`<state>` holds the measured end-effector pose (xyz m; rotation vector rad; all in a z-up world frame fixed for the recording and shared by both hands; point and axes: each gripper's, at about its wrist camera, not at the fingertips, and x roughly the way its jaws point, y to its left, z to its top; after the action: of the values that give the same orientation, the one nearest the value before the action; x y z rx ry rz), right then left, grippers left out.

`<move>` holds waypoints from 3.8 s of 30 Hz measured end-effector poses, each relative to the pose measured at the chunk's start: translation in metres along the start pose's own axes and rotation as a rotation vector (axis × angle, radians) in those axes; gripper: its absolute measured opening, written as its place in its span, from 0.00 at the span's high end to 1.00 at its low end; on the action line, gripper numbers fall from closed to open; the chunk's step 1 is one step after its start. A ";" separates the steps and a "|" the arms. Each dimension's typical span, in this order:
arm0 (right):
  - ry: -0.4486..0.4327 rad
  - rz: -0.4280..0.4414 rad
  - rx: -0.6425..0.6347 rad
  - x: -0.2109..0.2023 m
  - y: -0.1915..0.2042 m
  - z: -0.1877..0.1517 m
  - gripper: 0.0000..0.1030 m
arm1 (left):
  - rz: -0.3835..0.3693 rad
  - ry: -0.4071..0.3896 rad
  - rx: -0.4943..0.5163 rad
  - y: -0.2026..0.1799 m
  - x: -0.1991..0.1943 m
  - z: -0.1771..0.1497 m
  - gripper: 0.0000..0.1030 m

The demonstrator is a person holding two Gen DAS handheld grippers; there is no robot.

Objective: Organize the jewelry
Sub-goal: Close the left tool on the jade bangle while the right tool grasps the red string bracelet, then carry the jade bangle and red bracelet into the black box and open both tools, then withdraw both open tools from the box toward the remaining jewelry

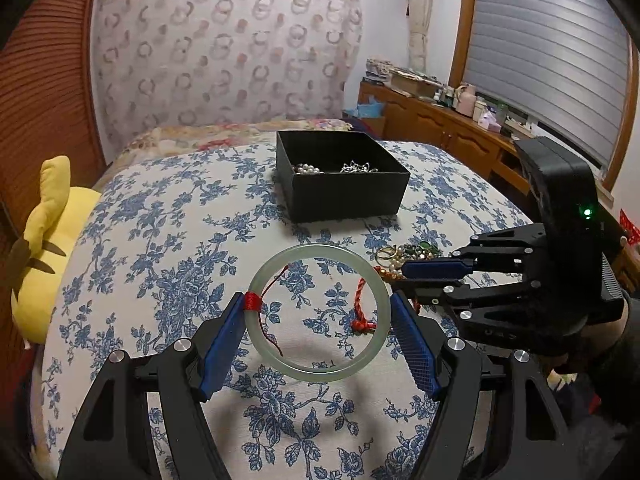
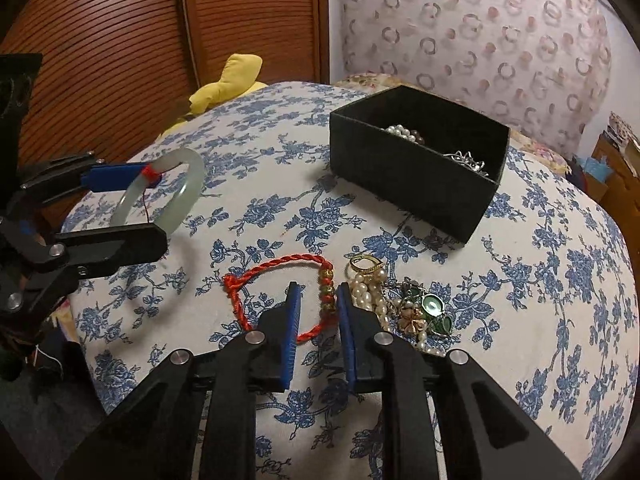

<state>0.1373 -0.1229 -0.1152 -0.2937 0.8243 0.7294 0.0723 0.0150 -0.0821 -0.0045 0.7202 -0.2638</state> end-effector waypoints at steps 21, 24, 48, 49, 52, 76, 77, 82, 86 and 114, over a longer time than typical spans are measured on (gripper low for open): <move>-0.120 -0.064 -0.026 -0.039 -0.020 0.024 0.92 | 0.014 -0.030 0.024 -0.002 0.004 0.025 0.33; -0.155 -0.098 -0.007 -0.051 -0.037 0.035 0.92 | 0.007 -0.043 0.031 -0.005 0.005 0.034 0.33; -0.169 -0.081 0.042 0.006 -0.110 0.097 0.92 | 0.000 -0.037 0.061 0.001 0.075 0.126 0.33; -0.165 -0.075 0.045 0.008 -0.112 0.098 0.91 | 0.001 -0.035 0.060 0.003 0.079 0.129 0.33; -0.160 -0.062 0.057 0.013 -0.121 0.099 0.83 | 0.007 -0.019 0.059 0.008 0.092 0.136 0.33; -0.225 -0.049 0.165 0.000 -0.170 0.081 0.70 | 0.029 0.097 0.139 -0.007 0.160 0.148 0.33; -0.226 -0.050 0.163 -0.001 -0.170 0.081 0.70 | 0.030 0.098 0.140 -0.007 0.159 0.147 0.33; -0.231 -0.057 0.160 -0.003 -0.169 0.081 0.70 | 0.041 0.081 0.135 -0.007 0.154 0.146 0.32; -0.240 -0.068 0.151 -0.010 -0.165 0.083 0.70 | 0.047 0.057 0.131 -0.007 0.143 0.145 0.26; -0.059 -0.052 0.098 -0.027 -0.081 -0.013 0.70 | 0.034 0.017 0.023 -0.010 0.051 0.047 0.12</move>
<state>0.1739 -0.2009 -0.1061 -0.2036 0.7913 0.6441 0.1374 -0.0114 -0.0790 0.0317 0.7333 -0.2394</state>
